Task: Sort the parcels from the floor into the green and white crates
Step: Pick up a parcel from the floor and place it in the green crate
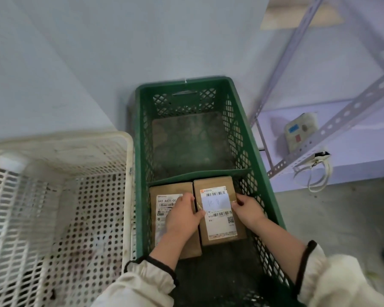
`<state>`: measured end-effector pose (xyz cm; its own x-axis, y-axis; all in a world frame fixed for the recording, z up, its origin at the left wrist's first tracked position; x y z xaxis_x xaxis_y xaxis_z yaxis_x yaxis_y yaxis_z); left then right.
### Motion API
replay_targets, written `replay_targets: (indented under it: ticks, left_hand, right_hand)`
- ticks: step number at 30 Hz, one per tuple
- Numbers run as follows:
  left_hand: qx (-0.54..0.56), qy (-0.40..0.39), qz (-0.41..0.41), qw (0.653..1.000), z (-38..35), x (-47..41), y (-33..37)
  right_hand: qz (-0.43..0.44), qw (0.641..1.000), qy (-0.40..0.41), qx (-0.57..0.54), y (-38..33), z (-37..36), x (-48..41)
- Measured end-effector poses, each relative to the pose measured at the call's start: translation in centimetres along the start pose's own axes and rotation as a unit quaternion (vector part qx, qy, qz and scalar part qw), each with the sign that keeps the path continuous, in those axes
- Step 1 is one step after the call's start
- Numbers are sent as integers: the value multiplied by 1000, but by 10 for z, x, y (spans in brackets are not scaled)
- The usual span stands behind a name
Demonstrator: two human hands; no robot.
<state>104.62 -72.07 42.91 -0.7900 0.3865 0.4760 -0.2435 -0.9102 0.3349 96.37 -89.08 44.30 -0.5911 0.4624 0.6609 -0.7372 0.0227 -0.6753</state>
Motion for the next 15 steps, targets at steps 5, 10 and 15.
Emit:
replay_targets:
  ticks: [5,10,15]
  left_hand:
    - [39,38,0,998,39,5,-1]
    - [18,93,-48,994,108,27,10]
    - [-10,158,-41,987,169,79,9]
  right_hand:
    - [93,985,22,147,-47,18,26]
    - [184,943,-27,275,-104,31,66]
    - [277,901,-56,328,-162,29,114]
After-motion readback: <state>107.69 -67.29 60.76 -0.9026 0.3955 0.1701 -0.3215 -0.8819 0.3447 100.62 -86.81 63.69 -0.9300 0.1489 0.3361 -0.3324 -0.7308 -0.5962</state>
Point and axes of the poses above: each hand's wrist, its own x-axis away from the middle knuckle, its own z-axis out of the back of the hand, y = z × x, the point moved 2 cm from there along -x, towards the middle knuckle, and after that the axes turned 13 degrees about -x, right-handed, at the moved point
